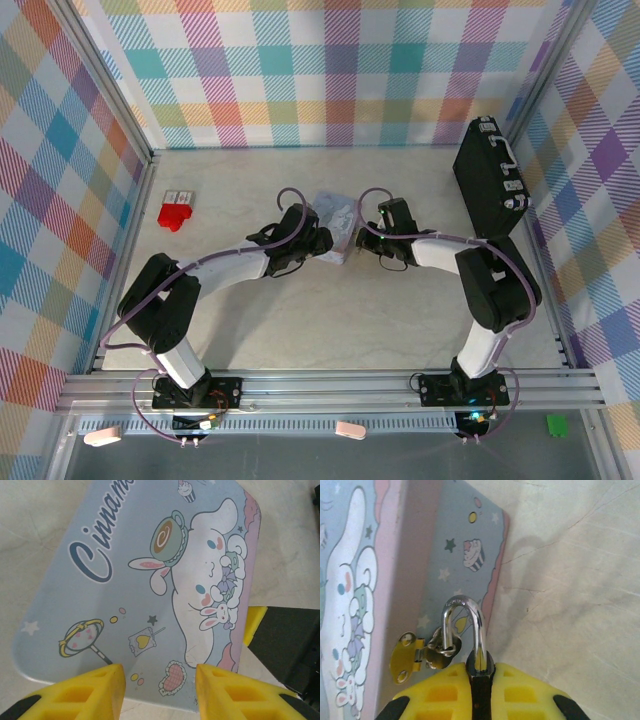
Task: Unlock a padlock with a key
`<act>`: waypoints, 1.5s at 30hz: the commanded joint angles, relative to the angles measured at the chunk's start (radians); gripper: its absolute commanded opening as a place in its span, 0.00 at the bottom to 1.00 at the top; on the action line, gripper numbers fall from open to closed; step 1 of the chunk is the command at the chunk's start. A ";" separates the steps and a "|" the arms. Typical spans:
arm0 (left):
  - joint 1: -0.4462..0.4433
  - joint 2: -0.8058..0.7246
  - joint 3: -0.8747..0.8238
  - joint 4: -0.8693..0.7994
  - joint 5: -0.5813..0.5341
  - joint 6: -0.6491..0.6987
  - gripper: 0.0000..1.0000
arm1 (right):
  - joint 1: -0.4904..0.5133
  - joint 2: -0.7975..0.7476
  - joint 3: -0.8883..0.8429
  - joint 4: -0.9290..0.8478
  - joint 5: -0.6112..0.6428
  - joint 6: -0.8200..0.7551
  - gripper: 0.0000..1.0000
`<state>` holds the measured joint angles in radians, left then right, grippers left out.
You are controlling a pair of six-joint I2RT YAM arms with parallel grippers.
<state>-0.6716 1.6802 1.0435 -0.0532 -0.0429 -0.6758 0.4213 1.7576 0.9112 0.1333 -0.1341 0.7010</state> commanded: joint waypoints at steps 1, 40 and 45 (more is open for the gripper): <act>0.018 0.038 -0.004 -0.163 0.026 0.036 0.43 | -0.041 -0.024 0.003 0.077 -0.023 -0.019 0.00; 0.245 0.051 0.096 -0.147 0.075 0.276 0.45 | -0.085 -0.380 -0.211 -0.227 -0.217 -0.213 0.00; 0.245 -0.151 -0.065 -0.073 0.078 0.279 0.48 | -0.026 -0.448 -0.254 -0.290 -0.234 -0.216 0.00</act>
<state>-0.4267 1.6409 1.0435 -0.1104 0.0196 -0.4313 0.3649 1.3426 0.6697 -0.1013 -0.3252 0.5133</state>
